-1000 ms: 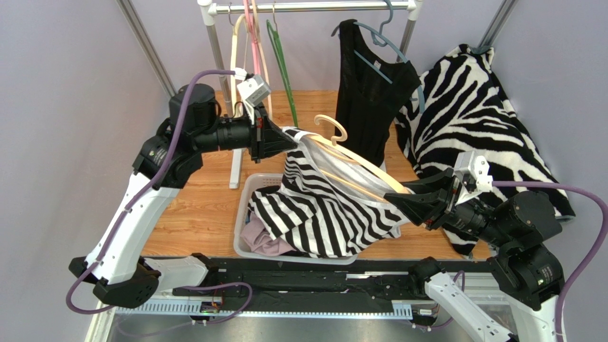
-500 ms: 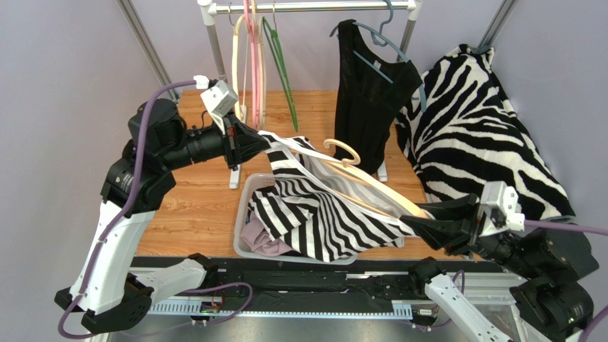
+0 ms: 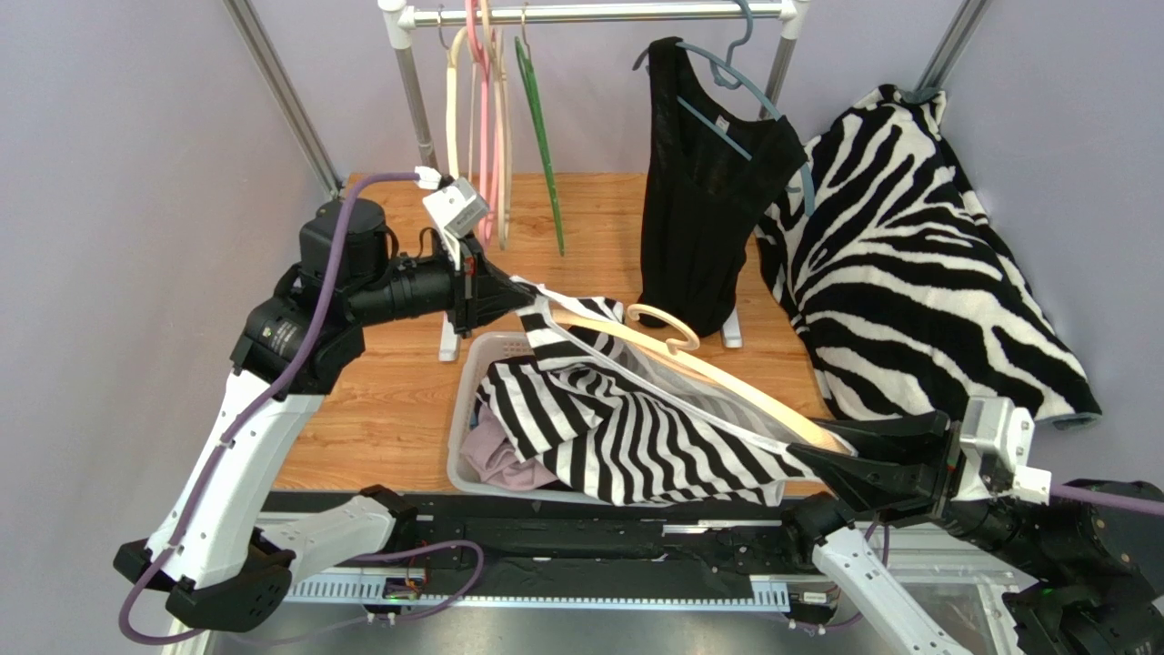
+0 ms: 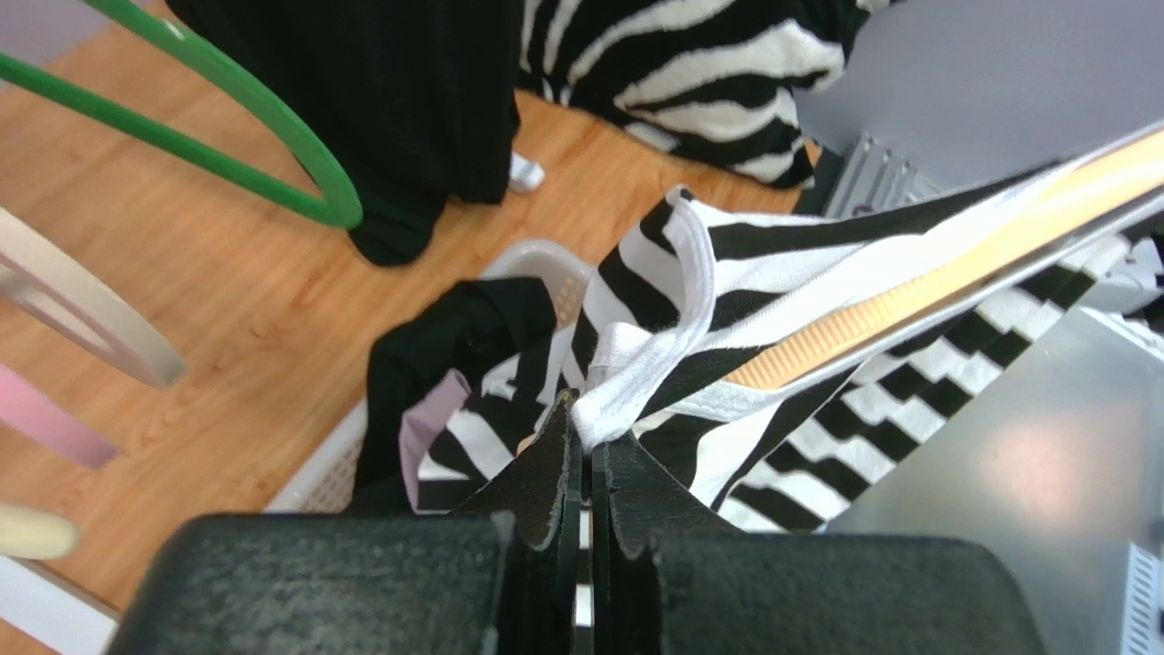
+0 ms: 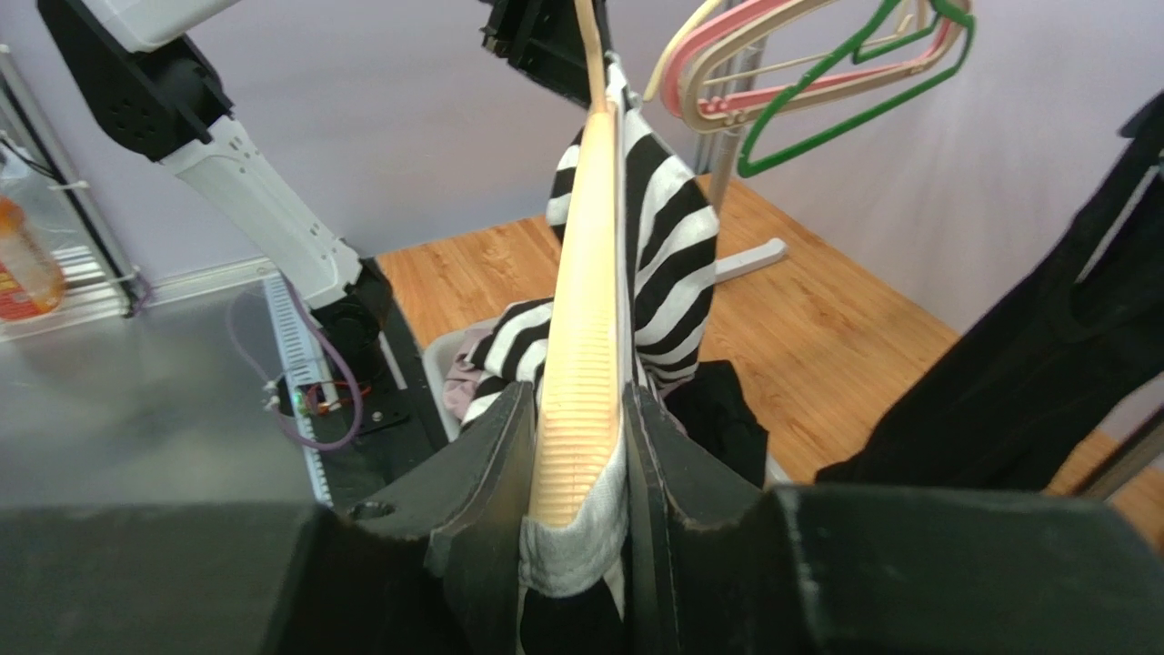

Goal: Remove the tank top from the hanger

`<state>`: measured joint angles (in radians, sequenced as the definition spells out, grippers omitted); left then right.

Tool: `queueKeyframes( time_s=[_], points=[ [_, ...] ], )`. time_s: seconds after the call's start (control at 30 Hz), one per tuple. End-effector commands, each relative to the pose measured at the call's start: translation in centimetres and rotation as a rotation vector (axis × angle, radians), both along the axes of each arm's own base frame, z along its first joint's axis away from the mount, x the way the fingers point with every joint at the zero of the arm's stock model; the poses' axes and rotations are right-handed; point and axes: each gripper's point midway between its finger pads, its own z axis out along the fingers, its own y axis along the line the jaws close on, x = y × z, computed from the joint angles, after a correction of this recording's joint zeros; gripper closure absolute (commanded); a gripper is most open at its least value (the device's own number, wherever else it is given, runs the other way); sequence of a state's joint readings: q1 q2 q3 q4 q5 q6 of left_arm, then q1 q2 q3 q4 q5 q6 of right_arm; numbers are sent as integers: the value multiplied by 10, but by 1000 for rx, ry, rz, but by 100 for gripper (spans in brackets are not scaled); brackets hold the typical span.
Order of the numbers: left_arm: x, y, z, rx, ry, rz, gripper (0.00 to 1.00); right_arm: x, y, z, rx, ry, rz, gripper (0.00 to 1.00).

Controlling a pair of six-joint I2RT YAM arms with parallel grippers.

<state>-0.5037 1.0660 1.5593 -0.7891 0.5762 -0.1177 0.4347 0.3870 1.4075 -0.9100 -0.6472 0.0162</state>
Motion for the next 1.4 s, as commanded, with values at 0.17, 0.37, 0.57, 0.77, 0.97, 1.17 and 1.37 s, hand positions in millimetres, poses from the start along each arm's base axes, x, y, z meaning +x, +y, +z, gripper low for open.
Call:
queueKeyframes(
  time_s=[0.17, 0.37, 0.57, 0.77, 0.97, 1.17, 1.37],
  points=[
    [-14, 12, -43, 75, 39, -68, 1, 4, 3, 42, 119, -174, 7, 100],
    [-28, 20, 15, 49, -167, -94, 1, 15, 15, 35, 85, -131, 51, 100],
    [-77, 14, 66, -6, -354, -346, 1, 27, 28, 21, 66, -65, 98, 100],
    [-110, -6, 53, -104, -254, -658, 1, 33, 38, 25, 82, -57, 150, 100],
    [-108, -17, 13, -11, -203, -742, 1, 30, 42, 34, 93, -70, 189, 100],
    [-96, -25, 3, 51, -226, -727, 2, 29, 47, 31, 92, -48, 226, 100],
    [-89, -32, 12, 47, -238, -703, 13, 32, 50, 29, 84, -41, 241, 100]
  ],
)
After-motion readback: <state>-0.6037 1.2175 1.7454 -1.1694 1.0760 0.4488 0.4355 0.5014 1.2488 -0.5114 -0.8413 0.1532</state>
